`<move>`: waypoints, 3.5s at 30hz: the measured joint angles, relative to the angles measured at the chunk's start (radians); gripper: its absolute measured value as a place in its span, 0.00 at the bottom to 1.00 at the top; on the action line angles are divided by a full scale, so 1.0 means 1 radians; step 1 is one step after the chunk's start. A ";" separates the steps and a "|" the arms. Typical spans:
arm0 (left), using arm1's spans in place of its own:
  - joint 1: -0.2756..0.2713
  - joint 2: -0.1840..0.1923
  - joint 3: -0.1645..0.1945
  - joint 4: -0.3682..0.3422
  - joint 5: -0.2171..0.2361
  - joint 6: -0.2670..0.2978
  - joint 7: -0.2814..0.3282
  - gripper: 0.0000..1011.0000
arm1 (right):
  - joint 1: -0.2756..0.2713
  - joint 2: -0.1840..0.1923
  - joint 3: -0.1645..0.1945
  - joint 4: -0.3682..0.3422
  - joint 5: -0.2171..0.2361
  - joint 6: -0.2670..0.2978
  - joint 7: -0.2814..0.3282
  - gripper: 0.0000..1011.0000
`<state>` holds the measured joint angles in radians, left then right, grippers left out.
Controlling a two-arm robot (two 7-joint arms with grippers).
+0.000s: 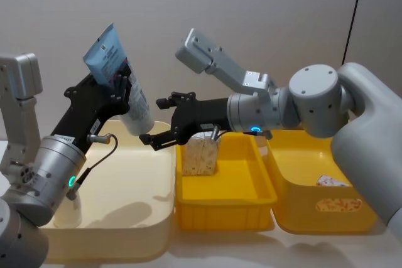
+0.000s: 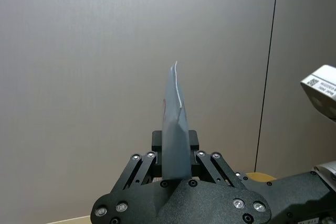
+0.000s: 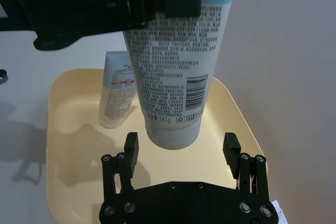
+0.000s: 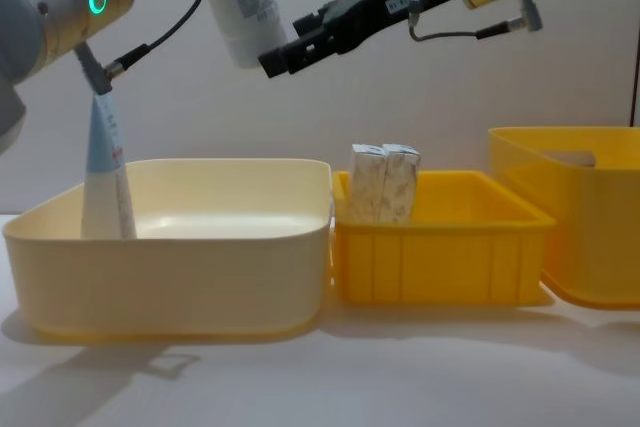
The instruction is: Bimanual collaborative sorting of washing and personal care products
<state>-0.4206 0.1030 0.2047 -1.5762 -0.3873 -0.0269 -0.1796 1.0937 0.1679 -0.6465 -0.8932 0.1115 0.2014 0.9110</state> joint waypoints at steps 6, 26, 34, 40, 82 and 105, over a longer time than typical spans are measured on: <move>0.001 -0.001 -0.001 -0.001 0.001 0.002 0.001 0.26 | 0.008 -0.012 0.010 0.014 0.023 0.002 0.005 0.99; 0.001 0.005 0.000 0.003 -0.001 0.011 -0.003 0.26 | 0.039 -0.057 0.016 0.058 0.088 0.016 0.058 0.99; 0.000 0.008 0.000 0.004 -0.002 0.013 -0.004 0.26 | 0.045 -0.066 0.013 0.065 0.098 0.020 0.068 0.85; 0.000 0.008 -0.001 0.005 -0.002 0.013 -0.004 0.26 | 0.047 -0.069 0.013 0.068 0.101 0.022 0.073 0.72; 0.000 0.010 0.000 0.005 -0.002 0.014 -0.003 0.26 | 0.050 -0.075 0.011 0.072 0.109 0.024 0.080 0.51; 0.000 0.010 -0.001 0.005 -0.002 0.015 -0.003 0.72 | 0.050 -0.075 0.011 0.072 0.109 0.023 0.080 0.51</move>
<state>-0.4203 0.1127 0.2041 -1.5710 -0.3895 -0.0118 -0.1830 1.1441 0.0934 -0.6354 -0.8215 0.2204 0.2249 0.9908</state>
